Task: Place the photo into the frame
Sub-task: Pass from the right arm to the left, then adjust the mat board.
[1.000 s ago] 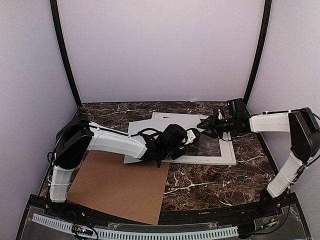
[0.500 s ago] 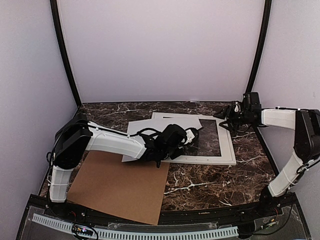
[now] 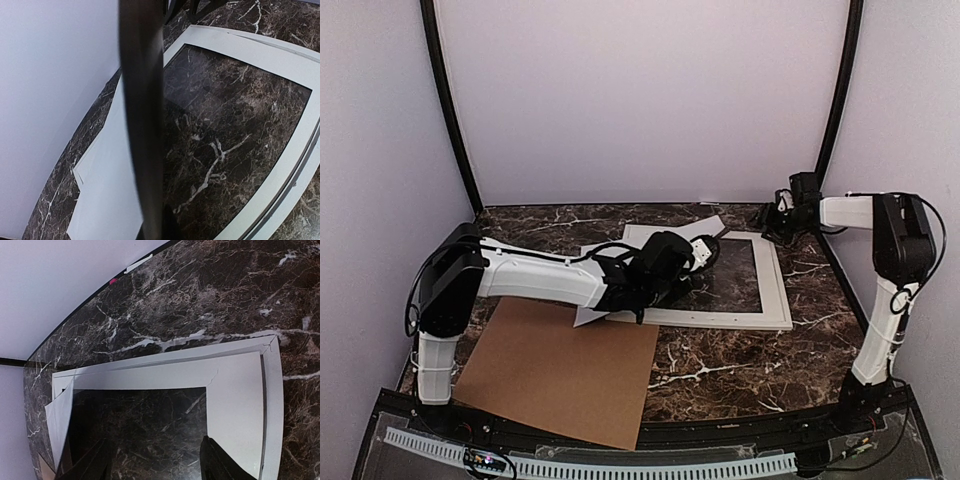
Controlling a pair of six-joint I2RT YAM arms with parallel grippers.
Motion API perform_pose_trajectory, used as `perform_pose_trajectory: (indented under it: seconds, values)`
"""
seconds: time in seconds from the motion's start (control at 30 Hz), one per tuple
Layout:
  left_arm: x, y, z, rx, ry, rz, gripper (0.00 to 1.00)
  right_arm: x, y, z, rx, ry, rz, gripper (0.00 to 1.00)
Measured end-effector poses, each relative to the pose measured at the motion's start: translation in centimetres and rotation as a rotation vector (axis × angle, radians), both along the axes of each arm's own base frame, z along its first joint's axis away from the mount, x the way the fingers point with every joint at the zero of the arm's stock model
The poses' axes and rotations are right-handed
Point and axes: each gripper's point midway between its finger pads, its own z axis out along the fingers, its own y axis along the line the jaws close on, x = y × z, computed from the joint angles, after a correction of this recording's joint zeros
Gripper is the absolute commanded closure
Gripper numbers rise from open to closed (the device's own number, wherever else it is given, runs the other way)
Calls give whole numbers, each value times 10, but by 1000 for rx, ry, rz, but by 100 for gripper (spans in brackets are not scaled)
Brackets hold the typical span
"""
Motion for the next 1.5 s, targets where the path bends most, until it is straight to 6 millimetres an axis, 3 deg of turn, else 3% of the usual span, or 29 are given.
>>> perform_pose_trajectory:
  seconds: [0.23, 0.37, 0.7, 1.2, 1.5]
  values:
    - [3, -4, 21, -49, -12, 5, 100, 12, -4, -29, -60, 31, 16, 42]
    - [5, -1, 20, -53, 0, 12, 100, 9, -4, -46, -72, 67, 29, 43]
    - [15, 8, 15, -55, 24, 40, 100, -5, -5, -64, -86, 106, 47, 44]
    - [22, 17, 13, -46, 28, 66, 100, -18, -4, -67, -96, 95, 63, 45]
    - [36, 31, 28, -63, 7, 108, 100, -27, 1, -67, -115, 95, 100, 46]
